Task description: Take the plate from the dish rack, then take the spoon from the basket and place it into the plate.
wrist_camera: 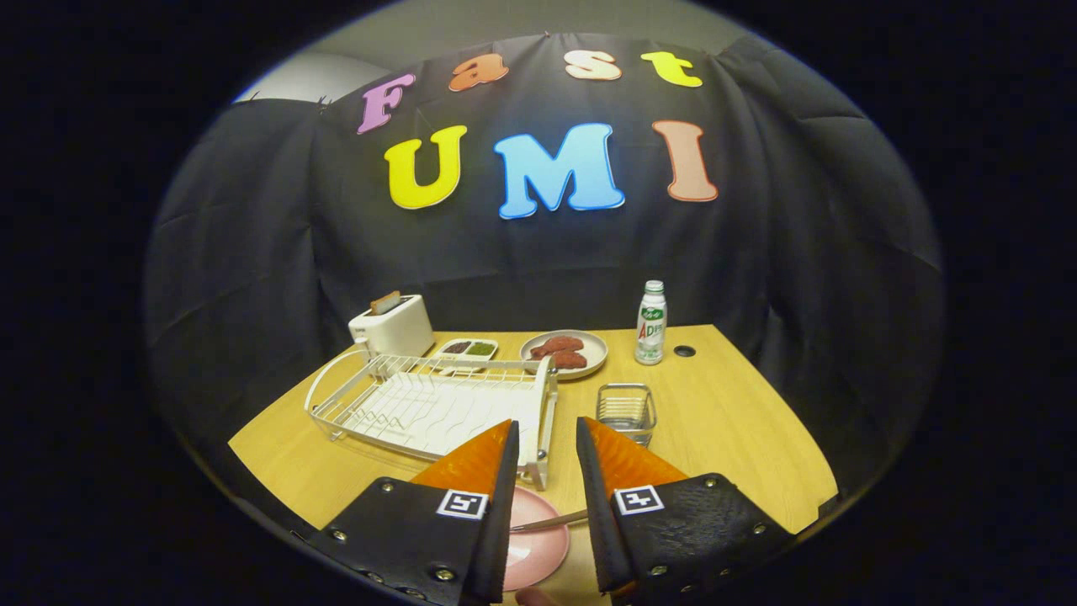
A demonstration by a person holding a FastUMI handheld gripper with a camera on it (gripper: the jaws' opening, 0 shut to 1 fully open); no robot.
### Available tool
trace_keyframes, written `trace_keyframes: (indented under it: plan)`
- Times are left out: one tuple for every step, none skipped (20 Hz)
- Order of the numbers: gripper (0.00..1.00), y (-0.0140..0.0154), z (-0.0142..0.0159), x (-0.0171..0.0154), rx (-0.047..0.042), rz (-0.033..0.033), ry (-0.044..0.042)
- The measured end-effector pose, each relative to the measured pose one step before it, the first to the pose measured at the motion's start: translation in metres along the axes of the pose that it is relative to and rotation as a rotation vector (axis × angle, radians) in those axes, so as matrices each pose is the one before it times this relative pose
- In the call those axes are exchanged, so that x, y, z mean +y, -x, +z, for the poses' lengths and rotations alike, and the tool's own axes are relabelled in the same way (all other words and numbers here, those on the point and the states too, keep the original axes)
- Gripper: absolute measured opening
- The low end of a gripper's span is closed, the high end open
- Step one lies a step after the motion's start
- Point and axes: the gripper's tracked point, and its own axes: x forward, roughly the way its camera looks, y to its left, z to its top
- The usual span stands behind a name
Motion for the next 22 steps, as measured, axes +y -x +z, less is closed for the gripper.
trace_keyframes:
  plan:
    - [0.41,0.00201,0.00597,-0.01301,-0.02528,-0.02778,0.01061]
    - [0.4,0.00127,0.00446,-0.01219,-0.01527,-0.01932,0.00676]
    - [0.41,0.00071,0.00188,-0.0123,-0.0065,-0.02166,0.0082]
    - [0.41,0.00015,0.00344,-0.01307,-0.00992,-0.01708,0.0037]
    - [0.4,0.0002,0.0044,-0.01085,-0.01391,-0.01604,0.0059]
    - [0.41,-0.00103,0.00476,-0.0128,-0.01828,-0.01619,0.00982]
    - [0.41,-0.00279,0.00342,-0.01355,-0.02014,-0.02061,0.00831]
    - [0.41,-0.00354,0.00515,-0.0134,-0.02548,-0.02008,0.00399]
    - [0.41,-0.00547,0.00286,-0.0156,-0.02119,-0.03102,0.00012]
    - [0.41,-0.00842,0.00247,-0.00816,-0.02827,0.00927,-0.02429]
    - [0.59,-0.00084,-0.00101,-0.00163,-0.01958,0.01136,-0.02066]
    - [0.77,-0.01044,-0.00128,-0.00999,-0.00846,-0.0078,0.00105]
    - [0.95,-0.00573,-0.00506,-0.0141,-0.00536,-0.0153,0.02162]
    - [0.95,-0.00703,-0.00439,-0.01029,-0.00852,-0.01006,0.02997]
    - [0.95,-0.00567,-0.00277,-0.00696,-0.01848,-0.00162,0.02584]
    - [0.95,-0.00573,-0.00492,-0.00385,-0.01426,0.01027,0.0153]
    - [0.95,-0.00623,-0.00998,-0.00288,-0.00554,0.01134,0.00514]
    - [0.95,-0.00576,-0.01012,-0.00274,-0.00001,0.01213,-0.00519]
    - [0.95,-0.00603,-0.01039,-0.00163,0.00019,0.01346,-0.01235]
    - [0.95,-0.00658,-0.01196,-0.00219,0.00576,0.00476,-0.01992]
    - [0.95,-0.00635,-0.01062,-0.00306,0.00449,0.00433,-0.0176]
    - [0.95,-0.00486,-0.00936,-0.00275,0.00587,-0.00196,-0.01817]
